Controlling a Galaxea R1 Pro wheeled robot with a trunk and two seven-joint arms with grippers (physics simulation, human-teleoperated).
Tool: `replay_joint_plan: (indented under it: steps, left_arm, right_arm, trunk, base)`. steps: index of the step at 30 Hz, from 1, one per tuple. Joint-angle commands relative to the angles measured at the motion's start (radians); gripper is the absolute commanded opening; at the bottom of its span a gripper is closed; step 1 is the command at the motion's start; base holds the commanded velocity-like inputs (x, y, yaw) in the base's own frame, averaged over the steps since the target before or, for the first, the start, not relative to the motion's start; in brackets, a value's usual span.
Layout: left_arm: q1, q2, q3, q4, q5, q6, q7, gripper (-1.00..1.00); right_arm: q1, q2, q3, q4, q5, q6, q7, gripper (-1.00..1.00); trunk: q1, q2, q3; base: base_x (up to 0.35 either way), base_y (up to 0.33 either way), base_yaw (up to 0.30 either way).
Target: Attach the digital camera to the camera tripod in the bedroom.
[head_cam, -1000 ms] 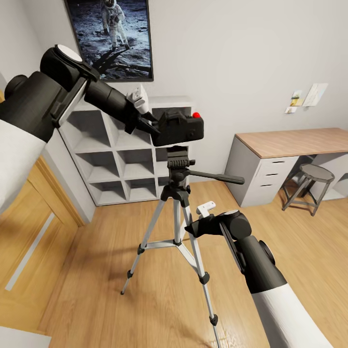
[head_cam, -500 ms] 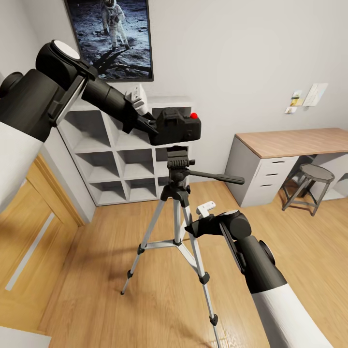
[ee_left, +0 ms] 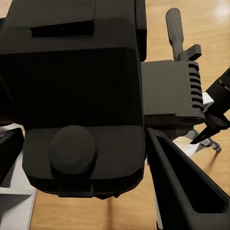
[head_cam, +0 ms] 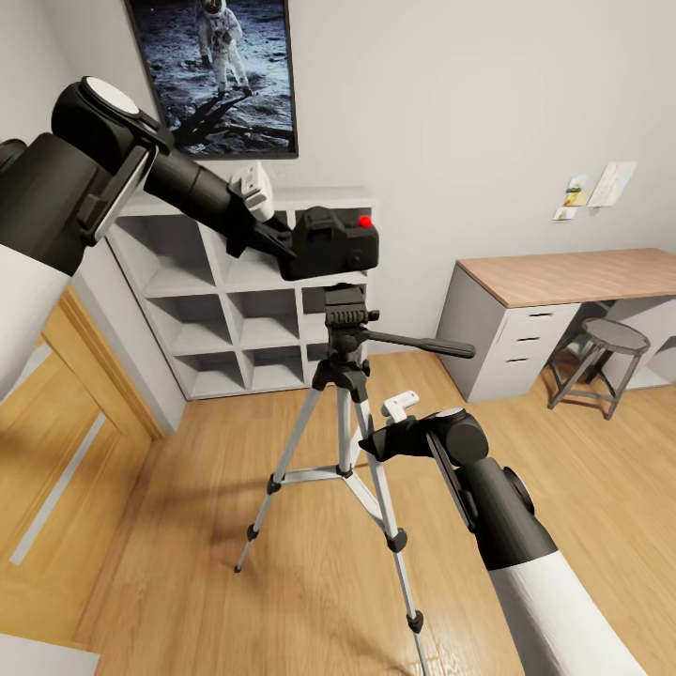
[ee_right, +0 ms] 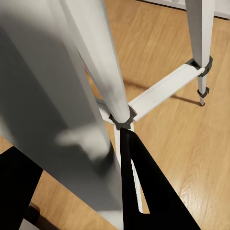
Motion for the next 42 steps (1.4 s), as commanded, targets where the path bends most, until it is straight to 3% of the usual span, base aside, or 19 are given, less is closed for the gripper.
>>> replay_joint_plan:
  steps: [1,20,26,27,28,32,42]
  left_arm:
    - [-0.002,0.0,-0.001,-0.004,0.001,0.008,-0.004,-1.0]
    - [-0.002,-0.021,0.0,-0.013,0.002,0.016,-0.002,-1.0]
    - [-0.002,-0.029,0.0,-0.022,0.005,0.017,-0.003,-1.0]
    - [-0.002,-0.029,0.0,-0.023,0.009,0.017,-0.003,-1.0]
    - [-0.002,-0.03,-0.001,-0.027,0.036,0.017,-0.002,-1.0]
    - [0.0,-0.029,-0.004,-0.029,0.058,0.017,-0.002,-1.0]
    - [0.014,-0.03,-0.003,-0.078,0.065,0.018,0.003,-1.0]
  right_arm:
    - [0.0,0.0,0.0,0.0,0.047,-0.004,0.008,-1.0]
    - [0.0,0.0,0.0,0.0,0.047,-0.002,0.008,-1.0]
    - [-0.001,0.0,0.0,0.0,0.066,-0.002,0.008,-1.0]
    - [-0.001,0.0,0.0,0.0,0.069,-0.002,0.008,-1.0]
    - [0.0,0.0,0.0,0.0,0.072,0.0,0.008,-1.0]
    - [0.0,0.0,0.0,0.0,0.073,0.002,0.008,-1.0]
    - [0.0,0.0,0.0,0.0,0.073,0.002,0.008,-1.0]
  trunk:
    - [0.001,-0.002,-0.002]
    - [0.001,-0.002,-0.002]
    - [0.001,-0.002,-0.002]
    - [0.001,-0.002,-0.002]
    - [0.001,-0.002,-0.002]
    - [0.001,-0.002,-0.002]
    - [0.001,-0.002,-0.002]
  base:
    - [0.0,0.0,0.0]
    - [0.0,0.0,0.0]
    - [0.0,0.0,0.0]
    - [0.0,0.0,0.0]
    - [0.0,0.0,0.0]
    - [0.0,0.0,0.0]
    - [0.0,0.0,0.0]
